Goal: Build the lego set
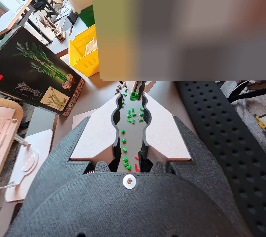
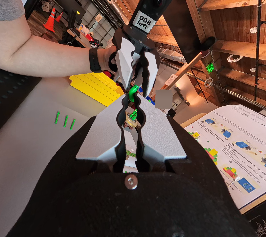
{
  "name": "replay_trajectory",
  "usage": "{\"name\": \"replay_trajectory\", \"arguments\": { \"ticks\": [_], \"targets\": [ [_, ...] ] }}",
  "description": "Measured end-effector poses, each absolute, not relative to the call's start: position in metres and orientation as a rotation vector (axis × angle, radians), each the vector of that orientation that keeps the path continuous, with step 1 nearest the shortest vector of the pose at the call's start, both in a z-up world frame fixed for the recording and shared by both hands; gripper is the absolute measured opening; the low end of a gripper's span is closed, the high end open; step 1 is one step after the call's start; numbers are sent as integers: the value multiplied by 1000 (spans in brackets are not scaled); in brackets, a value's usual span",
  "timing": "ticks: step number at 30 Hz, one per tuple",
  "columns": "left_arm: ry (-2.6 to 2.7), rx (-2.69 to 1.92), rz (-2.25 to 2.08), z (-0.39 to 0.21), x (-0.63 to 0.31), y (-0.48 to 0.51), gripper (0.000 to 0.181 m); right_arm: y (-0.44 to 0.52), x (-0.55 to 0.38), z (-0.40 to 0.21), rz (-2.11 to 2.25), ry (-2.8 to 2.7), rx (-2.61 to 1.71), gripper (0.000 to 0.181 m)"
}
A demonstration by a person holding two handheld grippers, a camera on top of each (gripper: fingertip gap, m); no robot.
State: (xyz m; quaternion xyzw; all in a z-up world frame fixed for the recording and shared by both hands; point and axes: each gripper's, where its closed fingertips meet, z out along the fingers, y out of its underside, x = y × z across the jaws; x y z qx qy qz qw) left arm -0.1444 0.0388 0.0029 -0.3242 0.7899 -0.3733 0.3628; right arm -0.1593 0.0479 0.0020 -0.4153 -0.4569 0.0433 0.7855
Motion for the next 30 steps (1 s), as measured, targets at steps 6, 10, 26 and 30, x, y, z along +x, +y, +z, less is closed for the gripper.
{"name": "replay_trajectory", "arguments": {
  "ticks": [6, 10, 26, 30],
  "targets": [
    [1965, -945, -1096, 13, -143, 48, 17, 61, -153, -6, 47, -973, -963, 5],
    [1931, -1108, -1141, 7, -137, 65, 25, 68, -151, -12, 21, -976, -1009, 5],
    [1944, -1320, -1125, -18, -135, 90, 14, 90, -139, -31, -120, -978, -1144, 6],
    [1959, -1314, -1140, -20, -136, 87, 12, 92, -138, -34, -128, -983, -1158, 6]
  ]
}}
